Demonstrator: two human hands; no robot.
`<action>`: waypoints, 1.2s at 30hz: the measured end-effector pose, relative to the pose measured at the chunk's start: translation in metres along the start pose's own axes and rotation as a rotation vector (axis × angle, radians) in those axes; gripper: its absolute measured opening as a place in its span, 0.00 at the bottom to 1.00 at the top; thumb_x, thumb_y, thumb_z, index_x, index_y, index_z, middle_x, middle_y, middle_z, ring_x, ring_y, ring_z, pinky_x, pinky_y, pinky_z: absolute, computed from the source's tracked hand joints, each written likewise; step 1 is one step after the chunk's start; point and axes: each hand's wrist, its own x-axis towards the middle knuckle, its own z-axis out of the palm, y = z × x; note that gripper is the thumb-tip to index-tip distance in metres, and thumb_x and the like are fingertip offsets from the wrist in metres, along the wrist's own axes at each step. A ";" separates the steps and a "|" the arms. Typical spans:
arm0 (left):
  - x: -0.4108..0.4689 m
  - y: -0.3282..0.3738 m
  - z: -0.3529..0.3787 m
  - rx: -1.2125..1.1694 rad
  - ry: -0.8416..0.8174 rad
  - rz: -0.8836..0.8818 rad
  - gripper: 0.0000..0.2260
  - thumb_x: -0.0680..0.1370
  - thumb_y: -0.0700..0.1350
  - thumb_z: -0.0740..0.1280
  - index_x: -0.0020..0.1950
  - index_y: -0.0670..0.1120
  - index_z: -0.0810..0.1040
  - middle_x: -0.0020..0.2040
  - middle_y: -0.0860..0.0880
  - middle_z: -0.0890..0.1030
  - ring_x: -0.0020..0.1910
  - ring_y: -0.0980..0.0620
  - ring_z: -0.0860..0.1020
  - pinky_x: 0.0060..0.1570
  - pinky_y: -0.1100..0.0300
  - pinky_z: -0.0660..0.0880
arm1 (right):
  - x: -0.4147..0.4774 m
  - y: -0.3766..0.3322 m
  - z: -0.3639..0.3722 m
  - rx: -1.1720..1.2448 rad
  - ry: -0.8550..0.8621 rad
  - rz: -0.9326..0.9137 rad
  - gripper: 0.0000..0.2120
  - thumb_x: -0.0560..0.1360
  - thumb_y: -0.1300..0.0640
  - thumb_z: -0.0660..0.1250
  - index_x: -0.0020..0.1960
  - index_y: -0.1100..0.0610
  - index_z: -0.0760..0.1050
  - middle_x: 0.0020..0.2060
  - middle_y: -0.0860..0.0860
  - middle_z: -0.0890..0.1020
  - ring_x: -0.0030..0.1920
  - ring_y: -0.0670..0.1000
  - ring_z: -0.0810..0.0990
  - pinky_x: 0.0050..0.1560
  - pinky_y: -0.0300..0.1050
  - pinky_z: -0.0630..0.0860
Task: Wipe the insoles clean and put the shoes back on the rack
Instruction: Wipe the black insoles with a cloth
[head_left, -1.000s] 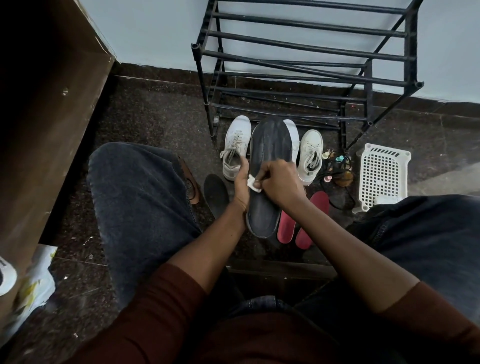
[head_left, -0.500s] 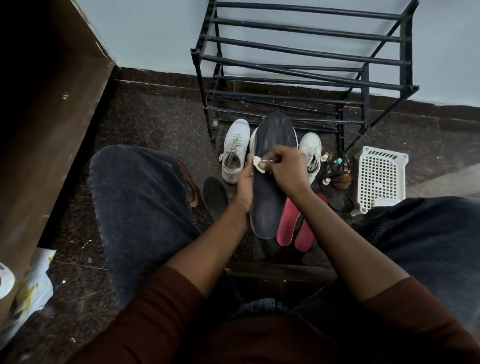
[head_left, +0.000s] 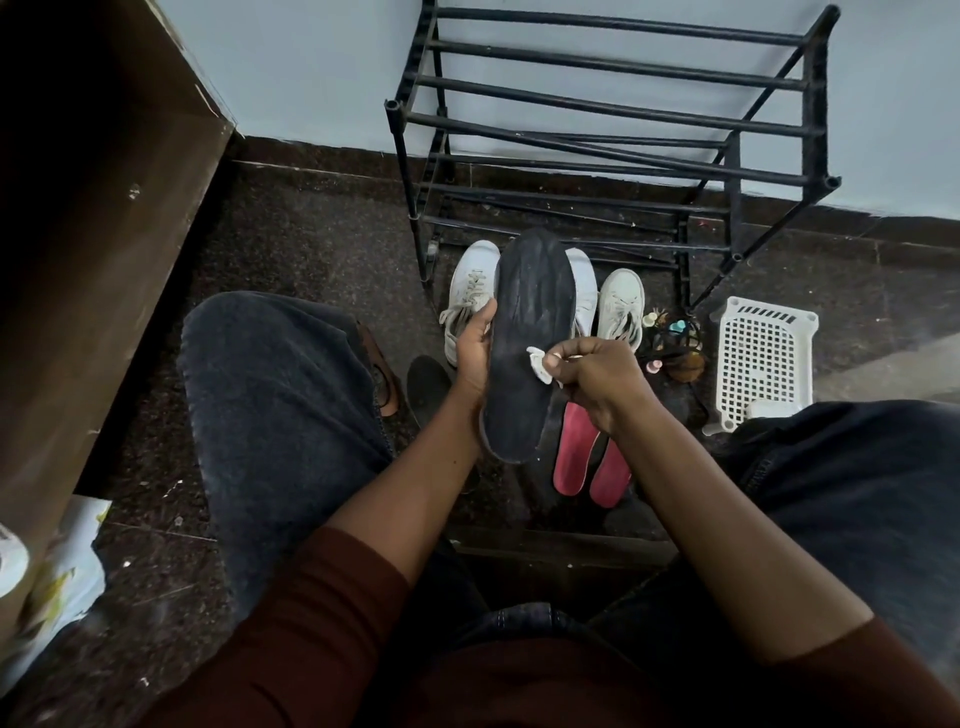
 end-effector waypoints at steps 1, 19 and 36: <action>0.000 0.002 0.000 -0.012 0.012 0.001 0.25 0.82 0.51 0.50 0.49 0.38 0.83 0.47 0.41 0.83 0.48 0.46 0.82 0.55 0.55 0.76 | -0.002 -0.001 0.000 0.018 -0.039 0.028 0.12 0.71 0.71 0.68 0.32 0.60 0.75 0.25 0.52 0.75 0.27 0.46 0.72 0.24 0.36 0.69; -0.005 -0.002 -0.001 -0.101 -0.062 -0.047 0.19 0.74 0.48 0.57 0.48 0.38 0.83 0.43 0.40 0.83 0.42 0.45 0.82 0.49 0.55 0.78 | 0.003 -0.035 0.019 -0.840 0.158 -0.534 0.09 0.72 0.65 0.68 0.52 0.60 0.81 0.48 0.56 0.83 0.47 0.52 0.80 0.44 0.30 0.67; -0.017 -0.010 0.012 -0.034 -0.103 0.020 0.20 0.68 0.55 0.62 0.37 0.39 0.85 0.38 0.42 0.84 0.38 0.49 0.84 0.36 0.58 0.81 | 0.018 -0.037 0.024 -0.976 0.128 -0.501 0.08 0.71 0.61 0.70 0.50 0.58 0.82 0.48 0.56 0.84 0.50 0.55 0.80 0.53 0.46 0.76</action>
